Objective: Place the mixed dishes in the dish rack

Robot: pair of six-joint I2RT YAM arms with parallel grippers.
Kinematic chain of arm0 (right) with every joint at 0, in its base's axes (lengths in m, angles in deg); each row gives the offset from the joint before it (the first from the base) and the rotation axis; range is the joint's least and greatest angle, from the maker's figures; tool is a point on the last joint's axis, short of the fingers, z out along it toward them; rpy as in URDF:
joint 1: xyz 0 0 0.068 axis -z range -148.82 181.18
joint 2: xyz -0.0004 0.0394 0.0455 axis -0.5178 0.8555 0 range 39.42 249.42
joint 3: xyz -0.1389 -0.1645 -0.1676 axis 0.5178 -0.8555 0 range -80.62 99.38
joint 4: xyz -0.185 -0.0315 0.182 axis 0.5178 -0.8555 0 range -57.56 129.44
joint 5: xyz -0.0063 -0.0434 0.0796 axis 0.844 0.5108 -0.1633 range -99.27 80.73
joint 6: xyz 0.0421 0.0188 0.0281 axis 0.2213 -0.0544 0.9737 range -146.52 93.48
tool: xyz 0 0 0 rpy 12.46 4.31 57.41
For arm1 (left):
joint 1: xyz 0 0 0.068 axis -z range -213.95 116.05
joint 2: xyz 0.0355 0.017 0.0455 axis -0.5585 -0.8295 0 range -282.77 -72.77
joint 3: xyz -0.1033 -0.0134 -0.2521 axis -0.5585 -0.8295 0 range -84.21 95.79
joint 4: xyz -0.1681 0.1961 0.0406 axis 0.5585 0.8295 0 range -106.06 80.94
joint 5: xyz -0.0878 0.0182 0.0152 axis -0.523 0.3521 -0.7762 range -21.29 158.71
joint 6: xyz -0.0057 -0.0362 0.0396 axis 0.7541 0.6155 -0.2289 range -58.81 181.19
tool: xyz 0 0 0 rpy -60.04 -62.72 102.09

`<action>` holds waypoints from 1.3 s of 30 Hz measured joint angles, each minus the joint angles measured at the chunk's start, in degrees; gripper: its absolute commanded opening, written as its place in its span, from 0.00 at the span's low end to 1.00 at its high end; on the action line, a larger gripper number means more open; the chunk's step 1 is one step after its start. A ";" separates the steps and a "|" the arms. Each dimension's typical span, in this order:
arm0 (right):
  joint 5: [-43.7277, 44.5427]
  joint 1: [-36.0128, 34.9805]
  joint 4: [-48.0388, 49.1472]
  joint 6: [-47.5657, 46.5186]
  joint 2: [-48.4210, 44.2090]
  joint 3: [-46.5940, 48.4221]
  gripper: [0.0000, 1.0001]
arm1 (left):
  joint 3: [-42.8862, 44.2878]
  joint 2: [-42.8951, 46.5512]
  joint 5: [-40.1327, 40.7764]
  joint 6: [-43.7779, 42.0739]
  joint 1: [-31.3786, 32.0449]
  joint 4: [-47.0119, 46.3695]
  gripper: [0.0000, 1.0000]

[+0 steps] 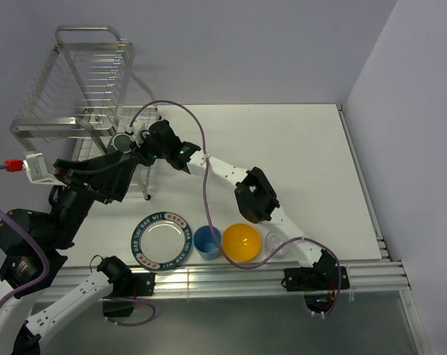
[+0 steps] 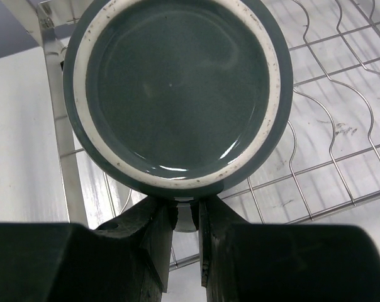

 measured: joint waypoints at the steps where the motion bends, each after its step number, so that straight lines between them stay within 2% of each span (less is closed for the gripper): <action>1: 0.02 0.00 0.00 0.07 0.11 0.00 0.00 | -0.04 0.00 -0.02 0.00 0.00 0.00 0.87; 10: 0.07 0.00 0.07 0.09 1.31 0.31 0.01 | -0.28 0.02 -0.04 0.00 0.02 -0.46 0.87; 21: 0.68 -0.15 0.07 -0.02 3.41 0.74 0.18 | -0.28 1.16 -0.07 0.02 0.02 -0.81 0.88; 24: 0.94 -0.33 0.02 -0.02 3.41 0.76 0.34 | -0.66 1.16 -0.15 0.24 0.02 -1.14 0.88; 26: 0.98 -0.42 0.33 -0.07 3.41 0.81 0.41 | -0.92 1.03 -0.48 0.48 0.02 -1.18 0.88; 27: 0.96 -0.44 0.68 -0.13 3.41 1.11 0.49 | -0.94 0.90 -0.74 0.50 0.02 -1.16 0.88; 29: 1.14 -0.48 1.03 -0.28 3.41 1.97 0.53 | -0.94 0.52 -1.29 0.50 0.02 -1.25 0.88; 32: 1.16 -0.50 2.78 -0.37 3.37 2.56 0.70 | -0.94 -0.11 -1.60 0.57 0.00 -1.18 0.88; 35: 1.20 -0.50 3.06 -0.42 3.37 2.56 0.74 | -1.27 -0.13 -1.68 0.92 0.02 -1.33 0.88; 36: 1.20 -0.52 3.04 -0.37 3.37 2.56 0.80 | -1.42 -0.09 -1.70 0.94 0.02 -1.42 0.88; 39: 1.25 -0.52 3.72 0.11 3.37 2.40 0.82 | -1.53 -0.17 -1.70 0.92 0.02 -1.44 0.88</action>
